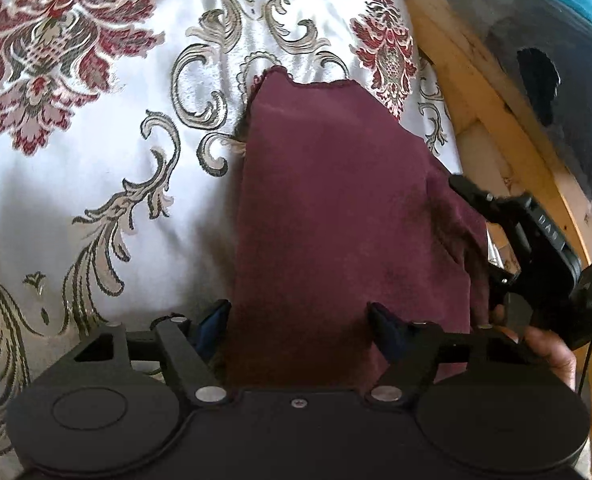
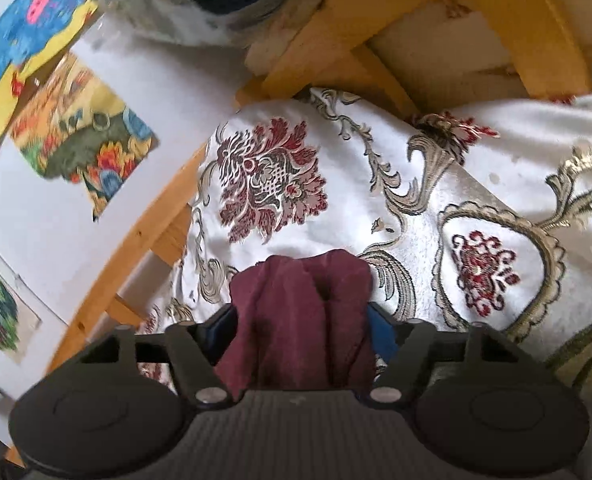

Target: Fold small clothes

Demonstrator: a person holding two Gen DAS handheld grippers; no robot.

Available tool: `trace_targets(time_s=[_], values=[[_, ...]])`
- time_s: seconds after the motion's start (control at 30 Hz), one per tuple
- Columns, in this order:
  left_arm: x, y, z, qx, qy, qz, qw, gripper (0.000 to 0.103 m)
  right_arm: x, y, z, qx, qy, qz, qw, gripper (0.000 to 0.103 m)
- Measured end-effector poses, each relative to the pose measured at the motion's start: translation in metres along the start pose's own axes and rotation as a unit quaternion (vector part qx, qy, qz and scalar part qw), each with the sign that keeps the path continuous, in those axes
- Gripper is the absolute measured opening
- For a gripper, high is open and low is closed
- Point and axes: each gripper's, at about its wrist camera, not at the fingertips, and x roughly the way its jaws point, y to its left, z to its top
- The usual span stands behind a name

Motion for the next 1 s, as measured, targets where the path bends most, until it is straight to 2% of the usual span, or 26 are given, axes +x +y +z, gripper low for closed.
trace_targets(time_s=[0.13,0.23,0.3,0.37,0.53,0.7,0.87,1.0], values=[[-0.003,0.001,-0.003,0.000,-0.007,-0.005,1.0000,0.068,-0.002,-0.002,-0.001,-0.005,-0.004,-0.009,1.000,0.033],[-0.006,0.000,-0.005,0.003,-0.013,-0.007,0.9999,0.061,-0.007,0.015,-0.006,-0.063,-0.020,-0.023,0.998,0.025],[-0.010,0.000,-0.006,0.004,-0.015,-0.011,0.9998,0.055,-0.010,0.041,-0.015,-0.156,-0.034,-0.056,0.986,0.024],[-0.014,-0.003,-0.006,0.016,-0.019,-0.010,0.9997,0.052,-0.014,0.066,-0.026,-0.230,-0.051,-0.067,0.970,0.023],[-0.029,-0.013,-0.010,0.055,-0.042,-0.007,0.9976,0.047,-0.027,0.114,-0.047,-0.337,-0.094,-0.056,0.935,0.021],[-0.058,-0.015,-0.012,0.101,-0.101,0.012,0.9897,0.047,-0.028,0.158,-0.059,-0.390,-0.134,-0.021,0.911,0.021],[-0.073,-0.004,0.010,0.114,-0.145,0.058,0.9811,0.047,0.002,0.187,-0.060,-0.405,-0.142,0.010,0.903,0.021],[-0.070,0.016,0.032,0.102,-0.153,0.092,0.9787,0.047,0.050,0.192,-0.054,-0.401,-0.109,0.016,0.909,0.021]])
